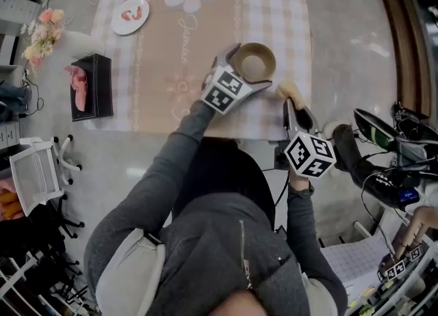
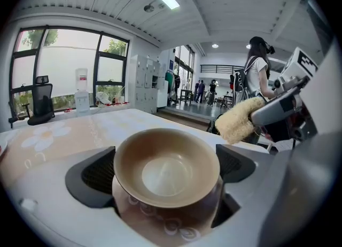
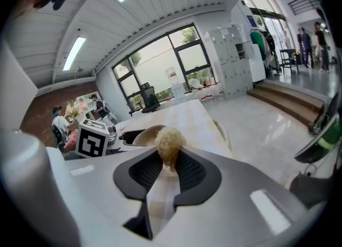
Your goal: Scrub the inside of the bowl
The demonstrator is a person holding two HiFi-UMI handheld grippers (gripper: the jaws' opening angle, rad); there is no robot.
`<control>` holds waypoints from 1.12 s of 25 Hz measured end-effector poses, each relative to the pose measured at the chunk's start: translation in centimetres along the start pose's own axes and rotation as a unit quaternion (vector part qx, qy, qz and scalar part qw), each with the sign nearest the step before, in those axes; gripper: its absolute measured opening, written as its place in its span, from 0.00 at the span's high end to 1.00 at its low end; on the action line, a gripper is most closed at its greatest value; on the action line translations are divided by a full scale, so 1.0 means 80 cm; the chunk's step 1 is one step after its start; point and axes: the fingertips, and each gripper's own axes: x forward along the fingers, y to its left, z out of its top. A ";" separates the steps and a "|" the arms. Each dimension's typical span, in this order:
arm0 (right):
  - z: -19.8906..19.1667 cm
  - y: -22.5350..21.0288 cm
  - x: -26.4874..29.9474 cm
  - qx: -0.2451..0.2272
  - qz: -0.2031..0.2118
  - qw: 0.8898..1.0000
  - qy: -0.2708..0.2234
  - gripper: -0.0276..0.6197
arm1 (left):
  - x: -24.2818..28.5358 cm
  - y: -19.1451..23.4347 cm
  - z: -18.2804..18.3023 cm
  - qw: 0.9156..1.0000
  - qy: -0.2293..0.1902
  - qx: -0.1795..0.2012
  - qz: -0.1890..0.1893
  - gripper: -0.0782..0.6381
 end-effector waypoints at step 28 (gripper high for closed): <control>0.048 0.104 0.061 -0.423 0.167 0.872 0.181 0.85 | 0.005 -0.003 -0.006 1.000 -0.001 -0.001 -0.003 0.07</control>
